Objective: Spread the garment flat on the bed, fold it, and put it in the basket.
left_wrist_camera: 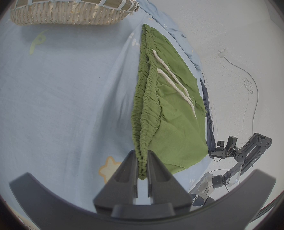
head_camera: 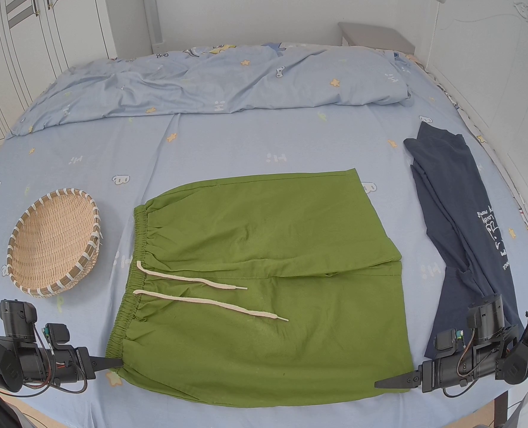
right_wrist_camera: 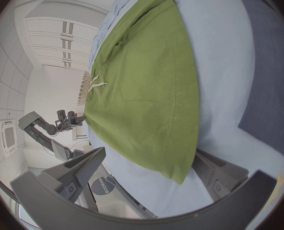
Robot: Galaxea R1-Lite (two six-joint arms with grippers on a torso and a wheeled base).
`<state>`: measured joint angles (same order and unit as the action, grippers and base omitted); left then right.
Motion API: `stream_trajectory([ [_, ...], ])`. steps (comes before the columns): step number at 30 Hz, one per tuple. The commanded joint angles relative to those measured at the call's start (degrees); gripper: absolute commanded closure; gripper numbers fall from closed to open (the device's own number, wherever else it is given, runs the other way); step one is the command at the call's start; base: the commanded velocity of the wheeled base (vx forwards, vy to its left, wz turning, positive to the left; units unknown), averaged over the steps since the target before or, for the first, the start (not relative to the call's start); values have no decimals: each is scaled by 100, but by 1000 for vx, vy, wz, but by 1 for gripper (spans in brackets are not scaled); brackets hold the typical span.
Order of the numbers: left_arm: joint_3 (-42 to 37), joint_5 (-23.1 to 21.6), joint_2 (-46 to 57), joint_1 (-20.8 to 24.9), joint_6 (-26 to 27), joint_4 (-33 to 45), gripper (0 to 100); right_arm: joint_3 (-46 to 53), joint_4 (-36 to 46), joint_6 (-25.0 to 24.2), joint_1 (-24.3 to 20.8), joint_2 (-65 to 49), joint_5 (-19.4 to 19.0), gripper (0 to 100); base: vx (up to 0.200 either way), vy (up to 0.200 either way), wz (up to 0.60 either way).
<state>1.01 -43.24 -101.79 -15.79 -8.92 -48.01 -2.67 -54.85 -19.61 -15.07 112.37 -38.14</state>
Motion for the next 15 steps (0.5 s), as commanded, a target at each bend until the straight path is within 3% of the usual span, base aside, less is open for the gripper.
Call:
stream_trajectory([
  [1,-48,0,-51,-3,-4,-7,100,30,70,-34,-40,180,-44,0,0,0,0],
  [2,-48,0,-60,-3,-4,-7,100,47,70,-34,-40,171,-70,100,0,0,0],
  [11,-40,0,-122,-21,5,-7,100,223,62,2,101,153,-70,100,0,0,0],
  [15,-40,0,-130,-56,-13,2,100,267,211,89,434,118,-70,100,0,0,0],
])
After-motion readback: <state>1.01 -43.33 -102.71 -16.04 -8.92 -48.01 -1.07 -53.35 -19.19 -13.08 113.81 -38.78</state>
